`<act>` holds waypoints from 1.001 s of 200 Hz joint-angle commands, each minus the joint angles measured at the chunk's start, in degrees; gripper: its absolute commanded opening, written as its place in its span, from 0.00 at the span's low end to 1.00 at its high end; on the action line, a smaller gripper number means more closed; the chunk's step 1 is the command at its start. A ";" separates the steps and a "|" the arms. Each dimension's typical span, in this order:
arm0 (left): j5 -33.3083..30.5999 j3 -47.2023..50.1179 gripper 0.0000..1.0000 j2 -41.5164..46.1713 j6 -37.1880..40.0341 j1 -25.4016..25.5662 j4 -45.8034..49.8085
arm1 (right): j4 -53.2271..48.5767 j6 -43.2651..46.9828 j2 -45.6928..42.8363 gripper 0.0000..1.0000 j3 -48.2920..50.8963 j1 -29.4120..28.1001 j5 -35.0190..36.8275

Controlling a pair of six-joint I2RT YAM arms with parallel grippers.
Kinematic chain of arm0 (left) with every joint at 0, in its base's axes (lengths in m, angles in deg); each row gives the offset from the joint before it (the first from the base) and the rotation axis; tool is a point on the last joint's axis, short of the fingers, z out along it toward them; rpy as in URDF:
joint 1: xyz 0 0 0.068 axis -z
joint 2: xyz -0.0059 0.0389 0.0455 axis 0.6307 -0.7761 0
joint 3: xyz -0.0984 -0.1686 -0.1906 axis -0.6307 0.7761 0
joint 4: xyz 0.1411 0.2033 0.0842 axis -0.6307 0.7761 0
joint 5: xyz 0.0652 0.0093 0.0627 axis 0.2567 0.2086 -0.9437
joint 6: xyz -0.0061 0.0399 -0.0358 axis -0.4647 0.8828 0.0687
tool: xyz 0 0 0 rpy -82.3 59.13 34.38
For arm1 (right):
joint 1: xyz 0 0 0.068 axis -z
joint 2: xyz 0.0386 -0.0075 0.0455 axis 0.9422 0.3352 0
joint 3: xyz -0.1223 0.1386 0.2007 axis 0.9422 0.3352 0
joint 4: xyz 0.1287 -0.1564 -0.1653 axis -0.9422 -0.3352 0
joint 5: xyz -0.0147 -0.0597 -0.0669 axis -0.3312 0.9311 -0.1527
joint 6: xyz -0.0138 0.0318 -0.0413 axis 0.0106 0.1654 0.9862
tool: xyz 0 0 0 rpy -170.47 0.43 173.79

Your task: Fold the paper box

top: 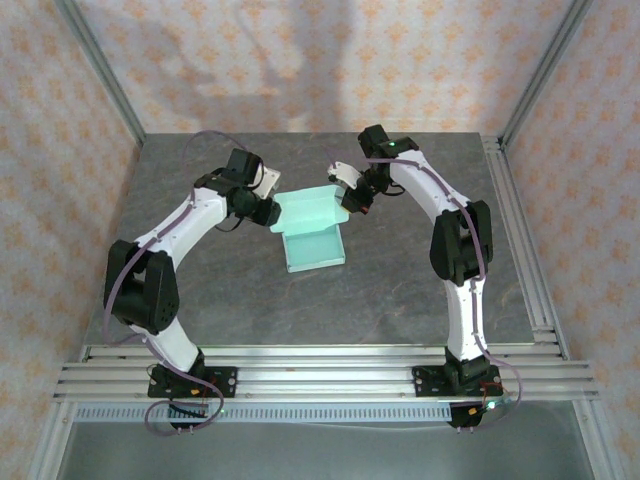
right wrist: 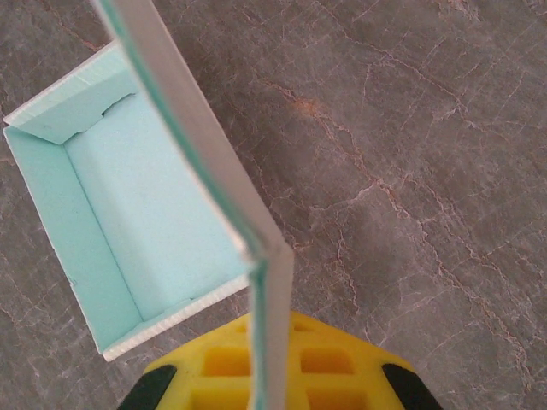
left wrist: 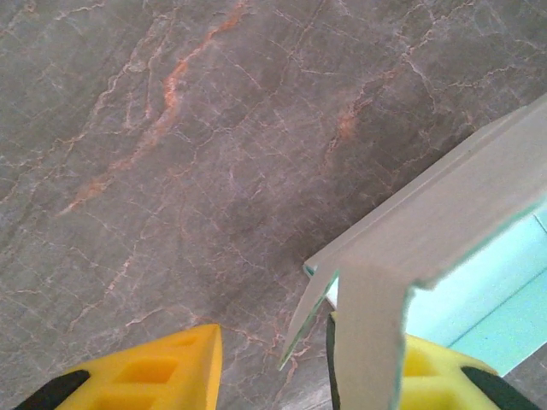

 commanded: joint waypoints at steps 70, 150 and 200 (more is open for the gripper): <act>3.51 -1.72 0.07 -1.70 -3.21 -0.19 1.25 | 0.82 -3.03 -3.81 0.00 0.71 -0.38 0.76; -1.22 1.55 0.04 2.51 -15.88 3.31 -8.08 | 33.01 -33.93 -17.83 0.00 22.89 -4.05 16.48; -5.26 1.93 0.04 1.25 -20.54 6.60 -12.28 | 47.21 -55.59 -24.39 0.00 34.18 -5.63 22.31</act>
